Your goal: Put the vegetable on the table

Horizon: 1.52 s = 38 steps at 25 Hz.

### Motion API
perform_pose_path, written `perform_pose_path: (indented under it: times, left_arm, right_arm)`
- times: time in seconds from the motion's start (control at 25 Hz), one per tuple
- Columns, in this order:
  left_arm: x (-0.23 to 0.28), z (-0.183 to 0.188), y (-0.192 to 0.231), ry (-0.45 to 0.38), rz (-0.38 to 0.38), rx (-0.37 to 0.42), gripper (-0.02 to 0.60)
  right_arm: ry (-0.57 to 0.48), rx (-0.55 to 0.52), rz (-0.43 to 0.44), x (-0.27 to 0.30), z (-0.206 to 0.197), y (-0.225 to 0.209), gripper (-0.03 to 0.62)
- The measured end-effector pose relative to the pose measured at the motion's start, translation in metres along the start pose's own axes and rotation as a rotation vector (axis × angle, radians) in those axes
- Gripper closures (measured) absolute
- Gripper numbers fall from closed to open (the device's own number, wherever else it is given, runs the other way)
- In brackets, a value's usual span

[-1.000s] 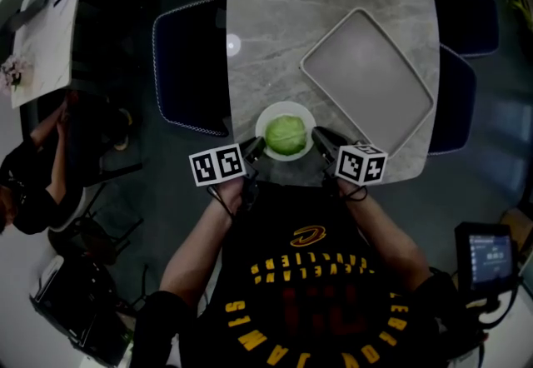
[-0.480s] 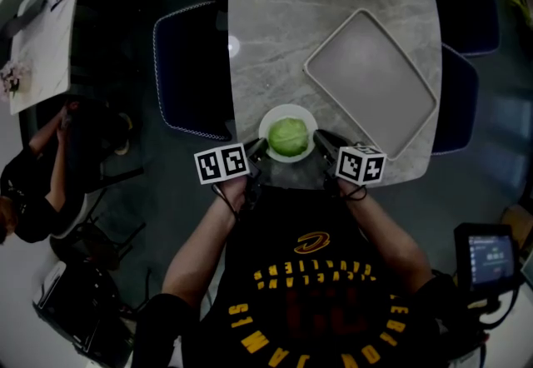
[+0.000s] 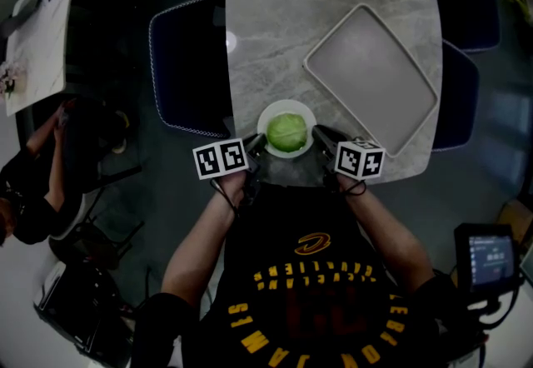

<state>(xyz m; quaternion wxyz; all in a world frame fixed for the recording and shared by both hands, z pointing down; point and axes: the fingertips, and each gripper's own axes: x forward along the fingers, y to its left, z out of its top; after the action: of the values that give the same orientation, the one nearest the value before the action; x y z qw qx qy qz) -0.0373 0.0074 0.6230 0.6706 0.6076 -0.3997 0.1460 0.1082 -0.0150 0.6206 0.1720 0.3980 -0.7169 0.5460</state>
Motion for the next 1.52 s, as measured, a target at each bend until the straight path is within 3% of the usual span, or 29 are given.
perform_pose_path:
  times: [0.32, 1.0, 1.24, 1.52]
  left_arm:
    - [0.006, -0.001, 0.004, 0.018, 0.009, -0.018, 0.546]
    - [0.011, -0.001, 0.006, 0.017, 0.014, 0.016, 0.546]
    - [0.014, -0.001, 0.011, 0.020, -0.013, -0.066, 0.546]
    - [0.007, 0.004, 0.014, 0.012, 0.015, -0.034, 0.546]
  right_arm:
    - [0.007, 0.012, -0.019, 0.003, -0.003, -0.007, 0.557]
    - [-0.011, 0.049, 0.008, 0.009, -0.003, -0.009, 0.557]
    - [-0.004, 0.070, 0.011, 0.013, -0.005, -0.014, 0.557]
    - [-0.007, 0.050, 0.021, 0.017, -0.004, -0.016, 0.557]
